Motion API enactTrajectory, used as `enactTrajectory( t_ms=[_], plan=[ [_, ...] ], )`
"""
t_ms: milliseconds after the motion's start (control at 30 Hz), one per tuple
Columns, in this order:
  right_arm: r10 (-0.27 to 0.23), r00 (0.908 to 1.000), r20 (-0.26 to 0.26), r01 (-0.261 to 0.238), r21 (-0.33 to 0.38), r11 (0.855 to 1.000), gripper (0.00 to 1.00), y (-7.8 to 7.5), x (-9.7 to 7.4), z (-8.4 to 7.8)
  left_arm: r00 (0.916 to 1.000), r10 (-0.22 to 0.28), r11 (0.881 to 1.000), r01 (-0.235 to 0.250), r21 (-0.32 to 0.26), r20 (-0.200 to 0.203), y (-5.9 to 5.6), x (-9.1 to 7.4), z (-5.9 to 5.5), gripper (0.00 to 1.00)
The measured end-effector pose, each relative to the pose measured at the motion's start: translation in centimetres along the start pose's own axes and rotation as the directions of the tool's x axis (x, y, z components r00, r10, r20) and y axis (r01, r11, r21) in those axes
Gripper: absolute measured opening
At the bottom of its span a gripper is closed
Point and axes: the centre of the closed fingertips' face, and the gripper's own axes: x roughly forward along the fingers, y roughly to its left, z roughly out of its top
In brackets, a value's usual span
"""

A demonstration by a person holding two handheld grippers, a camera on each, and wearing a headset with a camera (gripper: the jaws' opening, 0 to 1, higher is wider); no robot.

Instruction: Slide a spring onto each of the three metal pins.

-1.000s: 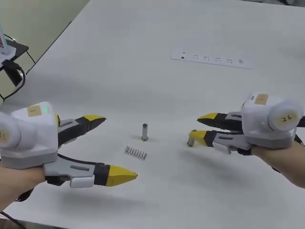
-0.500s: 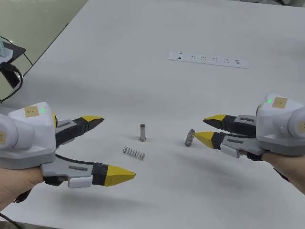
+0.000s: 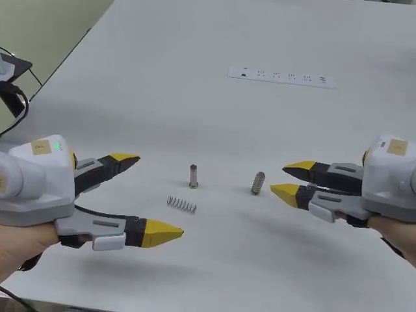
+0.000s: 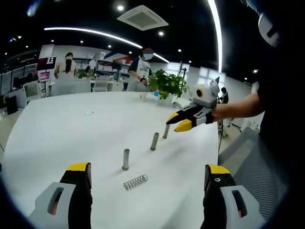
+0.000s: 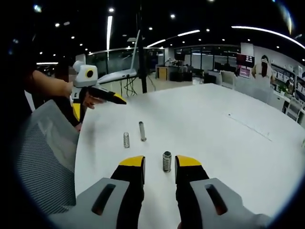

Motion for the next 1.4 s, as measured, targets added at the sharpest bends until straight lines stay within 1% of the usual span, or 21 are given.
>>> enactTrajectory(
  t_ms=[233, 567, 833, 1067, 1167, 1267, 1400],
  plan=[
    [0.016, 0.9997, -0.019, -0.016, 0.012, 1.0, 0.22, 0.9, -0.3, -1.5, 1.0, 0.005, 1.0, -0.005, -0.003, 0.003, 0.0, -0.1, -0.1, 0.96],
    [0.021, 0.9993, -0.031, -0.02, 0.048, 0.999, 0.23, 1.4, -0.4, -2.7, 1.0, -0.004, 1.0, 0.004, -0.01, 0.001, -0.3, 0.0, -0.3, 0.97],
    [0.036, 0.9981, -0.049, -0.034, 0.055, 0.998, 0.23, 2.1, -0.3, -3.7, 1.0, 0.001, 1.0, -0.001, -0.013, -0.002, -0.3, -0.1, -0.6, 0.97],
    [0.051, 0.9974, -0.051, -0.048, 0.049, 0.998, 0.23, 2.4, 0.2, -3.5, 1.0, -0.005, 1.0, 0.005, -0.014, -0.002, -0.5, -0.1, -0.8, 0.97],
    [0.062, 0.9968, -0.05, -0.06, 0.038, 0.997, 0.23, 2.5, 0.7, -3.1, 1.0, 0.0, 1.0, 0.0, -0.017, 0.001, -0.3, -0.3, -0.9, 0.97],
    [0.069, 0.9966, -0.044, -0.067, 0.034, 0.997, 0.22, 2.9, 1.1, -2.7, 1.0, 0.002, 1.0, -0.002, -0.016, 0.002, -0.3, -0.4, -0.8, 0.97],
    [0.091, 0.9946, -0.05, -0.09, 0.014, 0.996, 0.22, 3.5, 2.0, -2.3, 1.0, 0.007, 1.0, -0.007, -0.017, 0.004, -0.1, -0.5, -0.9, 0.97]
  ],
)
